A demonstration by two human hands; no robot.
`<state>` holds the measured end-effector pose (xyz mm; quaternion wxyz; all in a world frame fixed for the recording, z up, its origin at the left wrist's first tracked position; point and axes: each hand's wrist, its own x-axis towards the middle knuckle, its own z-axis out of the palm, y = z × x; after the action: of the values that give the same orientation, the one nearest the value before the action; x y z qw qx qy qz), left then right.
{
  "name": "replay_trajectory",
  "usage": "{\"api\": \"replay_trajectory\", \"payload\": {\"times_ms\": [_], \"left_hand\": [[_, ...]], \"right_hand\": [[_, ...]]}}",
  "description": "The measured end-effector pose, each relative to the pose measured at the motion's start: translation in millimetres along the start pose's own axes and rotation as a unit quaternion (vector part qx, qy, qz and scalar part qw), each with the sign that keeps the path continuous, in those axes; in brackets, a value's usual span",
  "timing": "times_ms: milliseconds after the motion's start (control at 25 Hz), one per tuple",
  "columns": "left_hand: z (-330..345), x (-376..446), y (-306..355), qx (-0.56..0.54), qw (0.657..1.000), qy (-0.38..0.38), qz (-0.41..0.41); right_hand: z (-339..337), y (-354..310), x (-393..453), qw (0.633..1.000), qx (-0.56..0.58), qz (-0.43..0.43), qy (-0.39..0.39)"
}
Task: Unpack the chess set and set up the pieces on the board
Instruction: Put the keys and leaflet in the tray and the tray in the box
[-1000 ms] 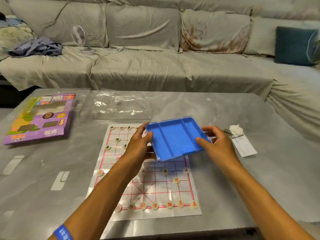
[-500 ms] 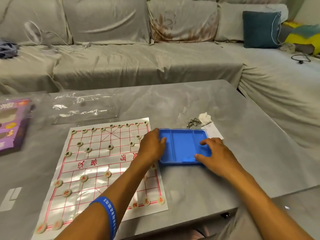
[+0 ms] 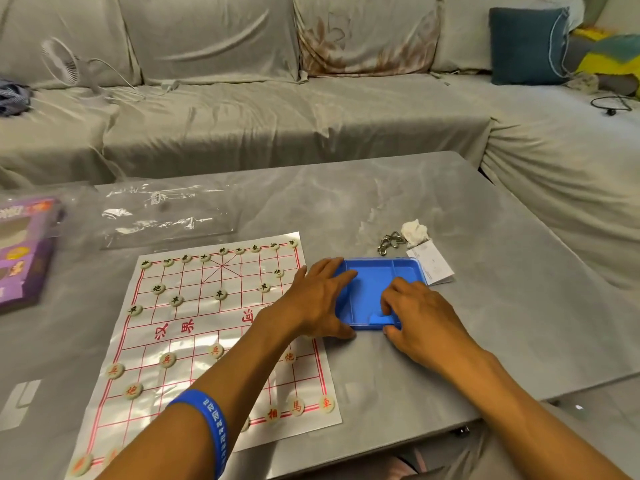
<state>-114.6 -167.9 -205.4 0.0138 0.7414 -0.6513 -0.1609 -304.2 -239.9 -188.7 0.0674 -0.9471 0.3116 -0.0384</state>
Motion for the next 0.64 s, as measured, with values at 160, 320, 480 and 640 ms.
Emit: {"api": "replay_trajectory", "payload": {"times_ms": [160, 320, 480, 640], "left_hand": [[0.0, 1.8, -0.2, 0.016, 1.000, 0.012, 0.000], [-7.8, 0.3, -0.3, 0.016, 1.000, 0.008, 0.002], [-18.8, -0.2, -1.7, 0.004, 1.000, -0.013, 0.009], [-29.5, 3.9, -0.7, 0.023, 0.999, -0.024, 0.015]], "right_hand": [[6.2, -2.7, 2.1, 1.000, -0.017, -0.007, 0.005], [12.3, -12.0, -3.5, 0.996, -0.074, -0.046, 0.035], [9.1, -11.7, -16.5, 0.994, -0.064, -0.073, 0.049], [4.9, -14.3, -21.4, 0.992, -0.091, -0.071, 0.060]]}}
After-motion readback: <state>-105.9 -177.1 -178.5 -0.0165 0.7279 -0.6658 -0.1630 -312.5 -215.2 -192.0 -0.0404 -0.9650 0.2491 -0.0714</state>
